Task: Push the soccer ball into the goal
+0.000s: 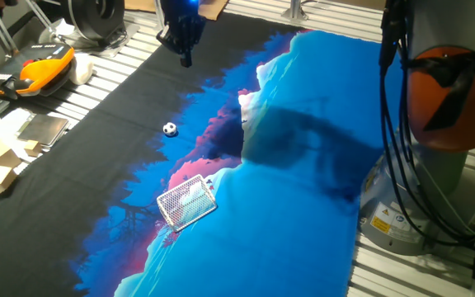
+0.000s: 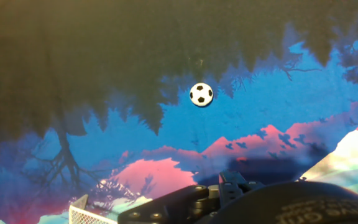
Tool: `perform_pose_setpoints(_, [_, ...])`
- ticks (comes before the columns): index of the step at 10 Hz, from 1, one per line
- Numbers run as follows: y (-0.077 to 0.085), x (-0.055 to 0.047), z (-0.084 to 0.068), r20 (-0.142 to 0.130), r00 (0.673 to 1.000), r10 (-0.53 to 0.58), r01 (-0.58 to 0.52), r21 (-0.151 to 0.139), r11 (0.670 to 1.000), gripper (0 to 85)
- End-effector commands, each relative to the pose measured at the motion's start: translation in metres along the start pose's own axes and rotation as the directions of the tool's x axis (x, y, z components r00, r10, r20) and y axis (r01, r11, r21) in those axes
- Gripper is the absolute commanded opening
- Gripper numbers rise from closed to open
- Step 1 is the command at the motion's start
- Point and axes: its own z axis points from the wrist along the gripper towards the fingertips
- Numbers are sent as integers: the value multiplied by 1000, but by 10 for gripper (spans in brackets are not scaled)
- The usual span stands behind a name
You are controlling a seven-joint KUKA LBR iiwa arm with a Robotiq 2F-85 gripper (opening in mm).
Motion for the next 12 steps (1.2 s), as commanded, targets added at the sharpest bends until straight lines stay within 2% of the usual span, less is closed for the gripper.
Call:
perform_pose_setpoints(1, [0, 0, 0, 2, 1000, 0, 0, 8, 1000, 0])
perform_pose_setpoints(3, [0, 0, 0, -10, 1000, 19, -19, 9, 1000, 0])
perform_pose_setpoints(4, [-1, -13, 7, -11, 1000, 26, -25, 13, 1000, 0])
perform_pose_setpoints(5, [-3, -27, 16, -24, 999, 24, -24, 11, 1000, 0])
perform_pose_setpoints(6, [-6, -43, 28, -40, 999, 7, -6, 17, 1000, 0])
perform_pose_setpoints(8, [-13, -70, 52, -49, 999, -16, 16, 17, 1000, 0])
perform_pose_setpoints(9, [-16, -79, 66, -36, 999, -23, 24, 19, 1000, 0])
perform_pose_setpoints(10, [-17, -85, 83, -27, 1000, -16, 16, 8, 1000, 0])
perform_pose_setpoints(11, [-18, -87, 96, -33, 999, 5, -5, -17, 1000, 0])
perform_pose_setpoints(12, [-17, -85, 105, -56, 998, 37, -40, -47, 998, 0])
